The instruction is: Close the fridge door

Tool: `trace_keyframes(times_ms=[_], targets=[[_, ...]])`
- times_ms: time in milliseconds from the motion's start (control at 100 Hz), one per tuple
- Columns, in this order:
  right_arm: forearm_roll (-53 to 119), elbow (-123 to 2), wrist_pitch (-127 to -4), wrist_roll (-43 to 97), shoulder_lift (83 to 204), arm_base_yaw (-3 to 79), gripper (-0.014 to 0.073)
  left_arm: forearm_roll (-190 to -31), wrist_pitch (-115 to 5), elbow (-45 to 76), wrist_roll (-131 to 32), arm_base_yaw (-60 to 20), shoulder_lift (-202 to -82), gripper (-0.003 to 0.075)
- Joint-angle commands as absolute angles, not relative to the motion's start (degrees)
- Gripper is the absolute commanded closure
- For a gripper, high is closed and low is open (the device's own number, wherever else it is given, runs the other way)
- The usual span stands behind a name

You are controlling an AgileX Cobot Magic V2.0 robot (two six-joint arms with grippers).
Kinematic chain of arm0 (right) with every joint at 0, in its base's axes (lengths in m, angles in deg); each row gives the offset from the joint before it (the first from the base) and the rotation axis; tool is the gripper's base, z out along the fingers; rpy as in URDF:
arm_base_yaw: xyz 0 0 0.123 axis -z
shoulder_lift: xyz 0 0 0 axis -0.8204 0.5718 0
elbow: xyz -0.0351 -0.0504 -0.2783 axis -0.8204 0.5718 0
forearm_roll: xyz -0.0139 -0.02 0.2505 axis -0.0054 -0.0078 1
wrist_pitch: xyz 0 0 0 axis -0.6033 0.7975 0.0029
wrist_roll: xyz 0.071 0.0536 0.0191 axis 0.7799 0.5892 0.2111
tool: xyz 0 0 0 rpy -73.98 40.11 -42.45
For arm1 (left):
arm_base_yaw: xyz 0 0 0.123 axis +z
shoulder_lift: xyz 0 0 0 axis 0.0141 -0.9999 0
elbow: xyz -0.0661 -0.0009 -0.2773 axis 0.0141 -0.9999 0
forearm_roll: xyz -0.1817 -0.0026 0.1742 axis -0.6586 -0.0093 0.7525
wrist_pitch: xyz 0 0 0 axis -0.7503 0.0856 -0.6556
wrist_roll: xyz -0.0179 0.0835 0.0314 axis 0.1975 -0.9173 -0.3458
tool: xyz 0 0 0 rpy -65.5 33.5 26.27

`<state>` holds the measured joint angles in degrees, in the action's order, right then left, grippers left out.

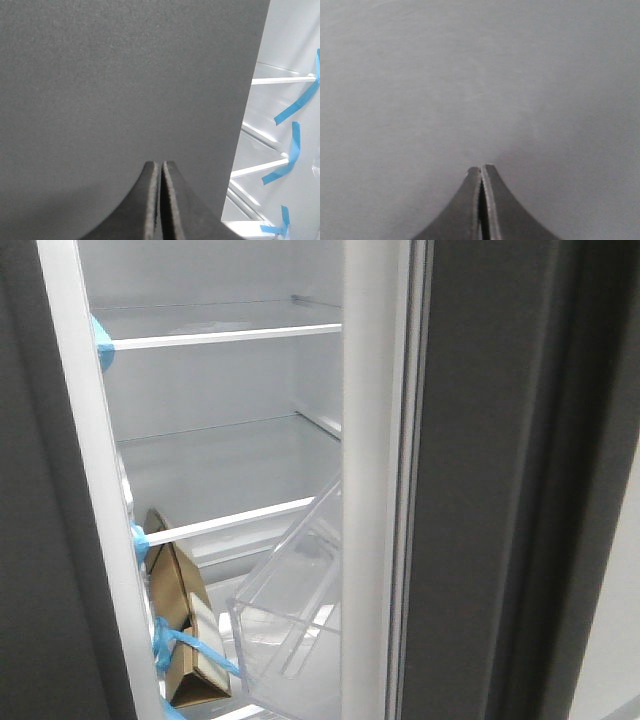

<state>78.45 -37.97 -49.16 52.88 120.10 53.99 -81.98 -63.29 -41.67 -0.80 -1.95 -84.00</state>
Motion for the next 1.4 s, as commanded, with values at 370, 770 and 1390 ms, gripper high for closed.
trace_keyframes(times_ms=[370,770,1390], targets=[[80.3,-48.0,-45.2,41.4,129.1,54.1,0.0665,-82.3,-68.1,-44.0,-0.7,-2.2,-82.7,0.0740],[77.4,-56.4,-44.3,37.1,139.9,53.5,0.0665,-82.3,-68.1,-44.0,-0.7,-2.2,-82.7,0.0740],[48.4,-77.8,-69.3,37.1,165.2,31.0,0.0665,-82.3,-68.1,-44.0,-0.7,-2.2,-82.7,0.0740]])
